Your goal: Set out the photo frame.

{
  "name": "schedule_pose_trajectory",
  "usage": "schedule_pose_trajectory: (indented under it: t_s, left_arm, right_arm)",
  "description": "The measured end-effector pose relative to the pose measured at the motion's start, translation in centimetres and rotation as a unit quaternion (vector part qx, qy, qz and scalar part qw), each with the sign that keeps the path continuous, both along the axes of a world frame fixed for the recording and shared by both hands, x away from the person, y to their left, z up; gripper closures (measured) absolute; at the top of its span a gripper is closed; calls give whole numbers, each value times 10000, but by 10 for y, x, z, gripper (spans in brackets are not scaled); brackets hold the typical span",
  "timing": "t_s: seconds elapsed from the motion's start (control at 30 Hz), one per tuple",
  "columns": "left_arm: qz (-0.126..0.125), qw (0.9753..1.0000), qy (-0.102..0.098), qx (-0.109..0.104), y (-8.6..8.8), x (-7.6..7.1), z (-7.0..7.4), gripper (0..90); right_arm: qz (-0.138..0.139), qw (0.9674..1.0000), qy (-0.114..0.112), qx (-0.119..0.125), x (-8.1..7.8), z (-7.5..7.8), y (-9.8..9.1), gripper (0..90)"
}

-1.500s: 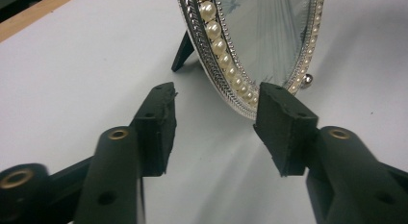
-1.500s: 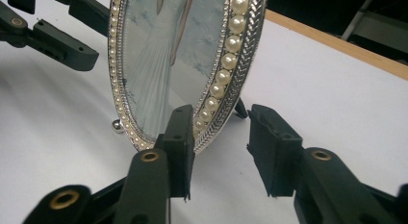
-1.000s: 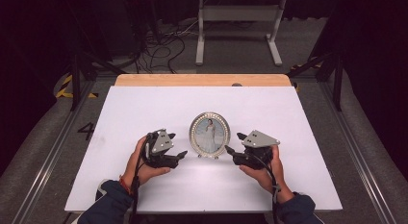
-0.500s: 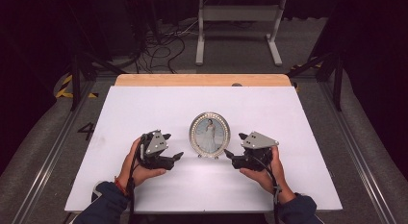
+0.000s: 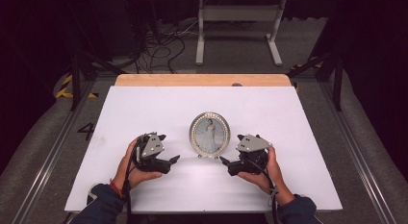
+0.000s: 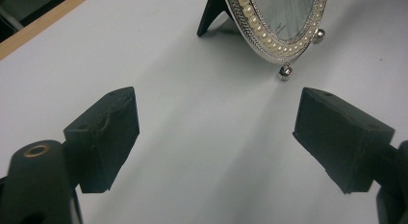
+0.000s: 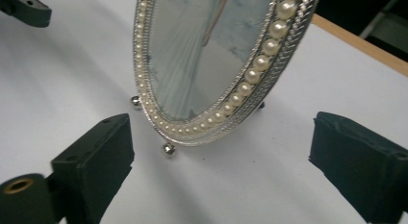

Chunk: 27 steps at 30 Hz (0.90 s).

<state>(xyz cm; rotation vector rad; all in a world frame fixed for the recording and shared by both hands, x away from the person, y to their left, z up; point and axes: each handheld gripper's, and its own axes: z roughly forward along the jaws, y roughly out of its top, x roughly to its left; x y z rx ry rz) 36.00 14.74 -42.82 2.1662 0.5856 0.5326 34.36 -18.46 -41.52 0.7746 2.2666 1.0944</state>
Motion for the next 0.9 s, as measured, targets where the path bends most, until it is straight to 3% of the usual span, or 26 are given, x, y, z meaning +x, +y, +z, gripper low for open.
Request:
schedule_pose_trajectory:
  t_s: [0.4, 0.9]
  left_arm:
    - [-84, 9999, 48, -95, 8, -7, -2, 93]
    - [25, 10000, -53, 10, 33, -21, -5, 94]
  right_arm:
    - [-166, 9998, -27, -147, -4, -6, -5, 86]
    - [-376, 9989, -136, -226, -13, -9, -31, 109]
